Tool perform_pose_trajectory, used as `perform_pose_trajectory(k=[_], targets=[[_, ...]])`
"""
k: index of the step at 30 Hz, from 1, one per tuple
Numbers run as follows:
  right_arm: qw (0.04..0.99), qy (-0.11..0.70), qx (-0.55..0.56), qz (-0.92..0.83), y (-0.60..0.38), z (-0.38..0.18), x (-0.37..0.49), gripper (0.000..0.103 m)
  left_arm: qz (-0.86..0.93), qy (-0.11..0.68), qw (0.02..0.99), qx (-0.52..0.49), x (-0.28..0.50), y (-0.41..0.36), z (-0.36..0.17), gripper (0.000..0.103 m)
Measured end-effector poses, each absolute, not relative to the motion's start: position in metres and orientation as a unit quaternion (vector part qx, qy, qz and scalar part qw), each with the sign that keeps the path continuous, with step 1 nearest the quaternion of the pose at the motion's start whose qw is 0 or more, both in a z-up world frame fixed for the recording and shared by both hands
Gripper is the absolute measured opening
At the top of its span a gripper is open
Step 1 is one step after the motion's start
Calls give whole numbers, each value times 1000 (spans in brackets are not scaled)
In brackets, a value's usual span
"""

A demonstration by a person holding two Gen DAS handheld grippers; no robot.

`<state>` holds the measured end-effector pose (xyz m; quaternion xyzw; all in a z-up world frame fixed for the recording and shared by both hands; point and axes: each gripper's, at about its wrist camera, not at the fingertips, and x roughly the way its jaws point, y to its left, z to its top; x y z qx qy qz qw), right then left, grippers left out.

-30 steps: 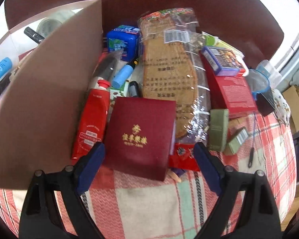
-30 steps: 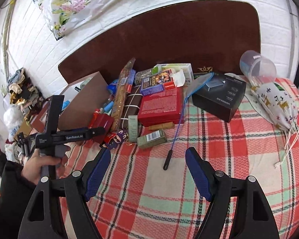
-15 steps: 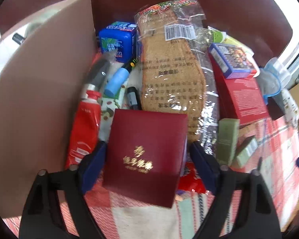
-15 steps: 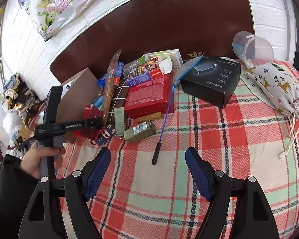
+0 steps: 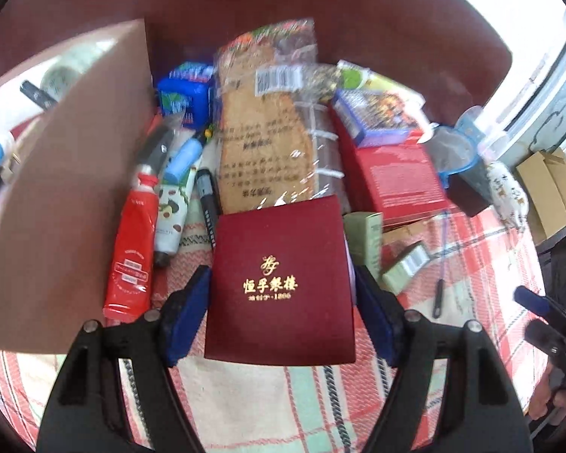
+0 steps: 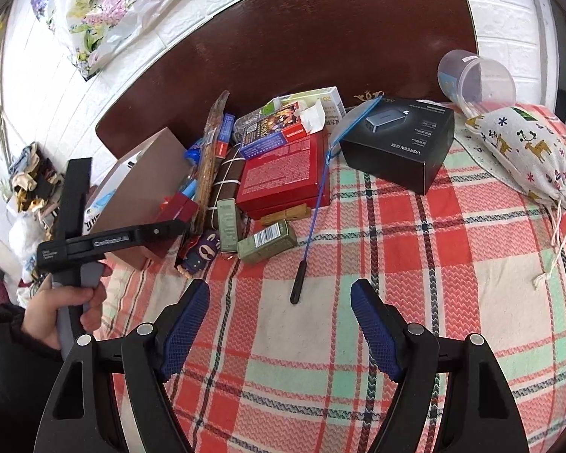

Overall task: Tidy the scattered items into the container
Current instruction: 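Grasp the red gift box with the left gripper, then carry the red gift box into the tan box while the right gripper grasps the green box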

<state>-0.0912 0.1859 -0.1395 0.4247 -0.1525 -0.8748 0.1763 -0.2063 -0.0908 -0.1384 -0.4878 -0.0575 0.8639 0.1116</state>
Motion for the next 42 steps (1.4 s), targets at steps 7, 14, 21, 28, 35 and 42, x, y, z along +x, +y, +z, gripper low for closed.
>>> perform_pose_trajectory(k=[7,14,21,28,35,42], targets=[[202,-125,420,-876,155,-133,-101,78,880,-69,100,-460,-183,-113,-101,74],[231,-75,423,-873,93,-135,-145,78,893,-74,85,-436,-163,-132,-77,74],[225,-100,466,-850,66,-167,-193,52,908,-74,71,-407,-152,-152,-58,74],[205,-86,474,-852,53,-189,-204,35,912,-82,82,-394,-151,-163,-53,74],[190,-88,464,-861,51,-186,-203,24,912,-90,82,-392,-150,-174,-55,74],[196,-81,423,-881,49,-137,-185,24,919,-99,69,-376,-141,-196,-40,74]])
